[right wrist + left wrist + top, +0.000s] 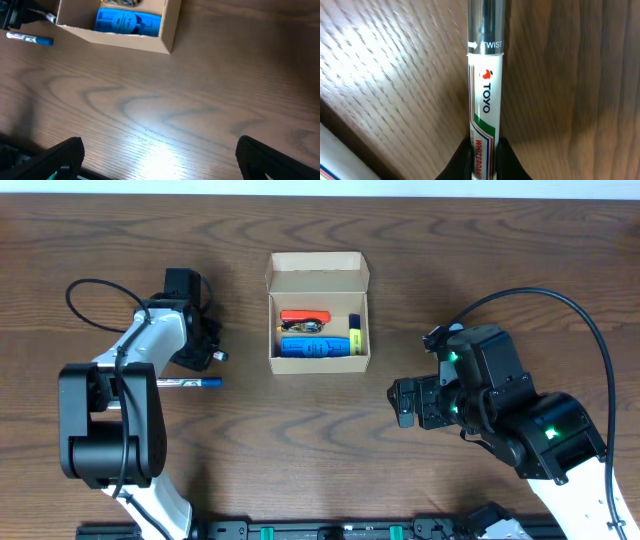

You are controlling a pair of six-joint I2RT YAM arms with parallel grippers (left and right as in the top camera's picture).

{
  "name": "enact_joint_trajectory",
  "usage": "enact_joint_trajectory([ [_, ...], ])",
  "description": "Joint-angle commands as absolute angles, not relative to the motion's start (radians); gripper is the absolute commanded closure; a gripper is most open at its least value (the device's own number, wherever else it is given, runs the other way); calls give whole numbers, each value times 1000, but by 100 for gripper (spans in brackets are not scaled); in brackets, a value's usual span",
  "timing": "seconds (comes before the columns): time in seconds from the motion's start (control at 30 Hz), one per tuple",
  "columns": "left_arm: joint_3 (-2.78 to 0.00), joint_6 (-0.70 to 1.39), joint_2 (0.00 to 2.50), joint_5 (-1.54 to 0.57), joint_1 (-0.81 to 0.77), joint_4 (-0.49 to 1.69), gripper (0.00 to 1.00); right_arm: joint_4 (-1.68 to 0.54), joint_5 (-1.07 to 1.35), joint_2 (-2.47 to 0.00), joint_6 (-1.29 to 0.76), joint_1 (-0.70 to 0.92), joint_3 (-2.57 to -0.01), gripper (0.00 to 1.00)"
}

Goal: Pack container
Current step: 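Lift the black marker into the box and open the left gripper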

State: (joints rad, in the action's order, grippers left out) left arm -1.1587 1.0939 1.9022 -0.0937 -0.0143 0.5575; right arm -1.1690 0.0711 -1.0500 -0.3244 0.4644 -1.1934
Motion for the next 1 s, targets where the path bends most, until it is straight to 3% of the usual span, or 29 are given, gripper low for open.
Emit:
enact_joint_trajectory([
  [0.0, -1222, 941, 1860, -129, -19, 575, 94, -1170, 67, -1048, -317, 465, -1193, 1],
  [0.07, -1259, 780, 1800, -128, -34, 562, 94, -1170, 67, -1048, -317, 465, -1193, 1],
  [0.27, -1314, 9, 1615, -231, -143, 465, 94, -1170, 67, -1048, -317, 465, -1193, 1],
  [0.53, -1314, -702, 1565, -433, -308, 501, 94, -1170, 67, -1048, -317, 465, -1193, 1],
  [0.77, -1314, -1002, 1629, -435, -387, 542, 94, -1170, 68, -1048, -317, 465, -1193, 1],
  [0.97, -1314, -1081, 1713, -430, -389, 570, 94, -1170, 68, -1048, -317, 465, -1193, 1],
])
